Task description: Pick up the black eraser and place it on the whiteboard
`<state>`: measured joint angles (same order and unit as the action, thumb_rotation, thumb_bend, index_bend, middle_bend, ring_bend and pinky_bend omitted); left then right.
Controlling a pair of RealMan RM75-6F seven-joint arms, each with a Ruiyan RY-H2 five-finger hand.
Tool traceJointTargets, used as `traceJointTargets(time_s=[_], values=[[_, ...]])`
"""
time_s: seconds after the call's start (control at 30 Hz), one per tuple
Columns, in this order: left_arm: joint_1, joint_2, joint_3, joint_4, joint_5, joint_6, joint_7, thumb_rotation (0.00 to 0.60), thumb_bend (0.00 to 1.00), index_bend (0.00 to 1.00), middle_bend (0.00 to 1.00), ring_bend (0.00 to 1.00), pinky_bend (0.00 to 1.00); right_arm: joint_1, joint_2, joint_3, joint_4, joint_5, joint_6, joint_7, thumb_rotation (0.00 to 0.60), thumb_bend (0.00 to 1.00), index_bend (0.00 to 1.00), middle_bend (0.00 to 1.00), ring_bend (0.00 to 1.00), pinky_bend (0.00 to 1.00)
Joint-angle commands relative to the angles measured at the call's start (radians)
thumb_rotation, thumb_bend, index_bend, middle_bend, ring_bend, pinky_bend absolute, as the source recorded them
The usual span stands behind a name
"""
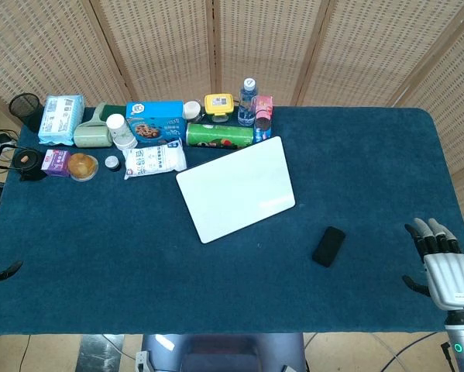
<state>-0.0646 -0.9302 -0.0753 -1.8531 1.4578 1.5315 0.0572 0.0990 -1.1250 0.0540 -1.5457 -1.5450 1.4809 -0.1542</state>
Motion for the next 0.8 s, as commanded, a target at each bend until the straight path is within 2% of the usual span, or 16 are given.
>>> traceJointTargets(time_s=[0.03,0.23,0.43,0.53,0.7,0.8], values=[[0.0,0.0,0.0,-0.001,0.001,0.0,0.002,0.6,0.12,0.0,0.0,0.0,0.07,0.001,-0.002,-0.002,0.003,-0.001,-0.002,0.0,0.6,0.0,0.12,0.11,0.08,0.14],[-0.001,-0.003,0.002,-0.006,0.002,-0.002,0.015,0.6,0.12,0.0,0.0,0.0,0.07,0.009,-0.008,-0.005,0.017,0.001,-0.022,0.013,0.6,0.0,0.13,0.11,0.08,0.14],[-0.004,-0.006,0.0,-0.014,-0.007,-0.008,0.033,0.6,0.12,0.0,0.0,0.0,0.07,0.082,-0.027,-0.014,0.095,-0.046,-0.116,0.072,0.6,0.0,0.16,0.12,0.09,0.16],[-0.007,-0.01,-0.002,-0.019,-0.012,-0.01,0.047,0.6,0.12,0.0,0.0,0.0,0.07,0.159,-0.055,-0.026,0.177,-0.107,-0.195,0.181,0.6,0.0,0.17,0.14,0.12,0.19],[-0.012,-0.016,-0.006,-0.024,-0.03,-0.019,0.072,0.6,0.12,0.0,0.0,0.0,0.07,0.245,-0.145,-0.045,0.353,-0.202,-0.22,0.32,0.6,0.0,0.19,0.17,0.15,0.23],[-0.015,-0.019,-0.009,-0.026,-0.041,-0.023,0.081,0.6,0.12,0.0,0.0,0.0,0.07,0.28,-0.191,-0.063,0.423,-0.238,-0.233,0.376,0.6,0.0,0.2,0.19,0.17,0.26]])
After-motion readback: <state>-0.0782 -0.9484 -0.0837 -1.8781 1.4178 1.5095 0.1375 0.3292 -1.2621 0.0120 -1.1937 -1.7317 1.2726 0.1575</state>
